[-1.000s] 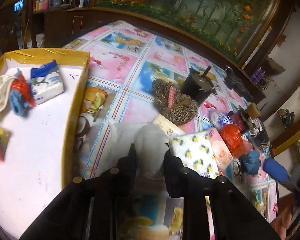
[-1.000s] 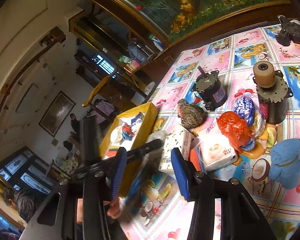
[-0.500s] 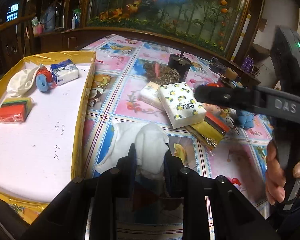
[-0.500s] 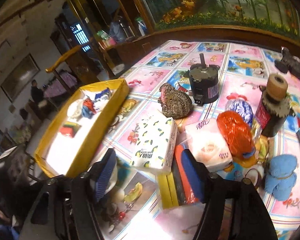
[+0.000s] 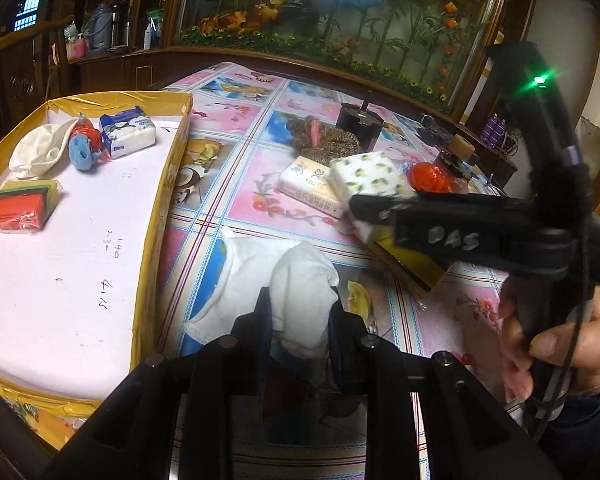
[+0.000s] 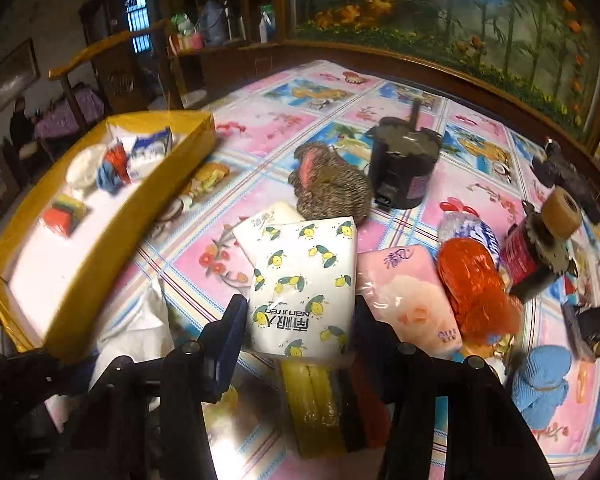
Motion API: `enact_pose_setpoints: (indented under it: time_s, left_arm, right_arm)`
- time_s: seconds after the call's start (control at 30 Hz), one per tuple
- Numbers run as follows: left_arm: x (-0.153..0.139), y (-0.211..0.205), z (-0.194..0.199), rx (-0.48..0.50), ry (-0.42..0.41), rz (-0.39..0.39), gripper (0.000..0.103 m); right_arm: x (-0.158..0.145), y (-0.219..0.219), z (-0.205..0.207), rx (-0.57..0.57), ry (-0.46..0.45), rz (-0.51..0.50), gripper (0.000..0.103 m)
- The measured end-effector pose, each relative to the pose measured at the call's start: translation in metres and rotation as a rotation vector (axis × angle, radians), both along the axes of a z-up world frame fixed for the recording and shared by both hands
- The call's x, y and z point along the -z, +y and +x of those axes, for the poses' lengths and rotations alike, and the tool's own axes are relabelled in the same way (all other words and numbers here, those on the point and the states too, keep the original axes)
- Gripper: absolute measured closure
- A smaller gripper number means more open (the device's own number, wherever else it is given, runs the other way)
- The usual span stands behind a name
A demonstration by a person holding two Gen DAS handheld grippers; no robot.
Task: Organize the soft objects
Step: 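Grasp the white cloth bag with left gripper while right gripper grasps lemon-print tissue pack, then carry the white bag and lemon-print tissue pack over the yellow box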
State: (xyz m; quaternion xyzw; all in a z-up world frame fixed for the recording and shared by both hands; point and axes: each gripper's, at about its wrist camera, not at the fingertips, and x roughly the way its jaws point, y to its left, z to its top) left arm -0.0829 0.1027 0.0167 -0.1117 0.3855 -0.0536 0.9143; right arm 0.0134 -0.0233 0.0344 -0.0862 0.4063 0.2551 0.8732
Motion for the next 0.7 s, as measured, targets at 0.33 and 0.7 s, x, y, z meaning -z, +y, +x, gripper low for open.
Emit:
enact_pose_setpoints:
  time_s: [0.33, 0.7]
  left_arm:
    - [-0.001, -0.002, -0.002, -0.015, -0.004, 0.012, 0.08]
    - [-0.011, -0.014, -0.001, 0.009, -0.018, 0.033, 0.08]
  right_arm:
    - [-0.024, -0.014, -0.012, -0.024, -0.015, 0.152, 0.049]
    - [-0.027, -0.013, -0.018, -0.042, -0.017, 0.171, 0.048]
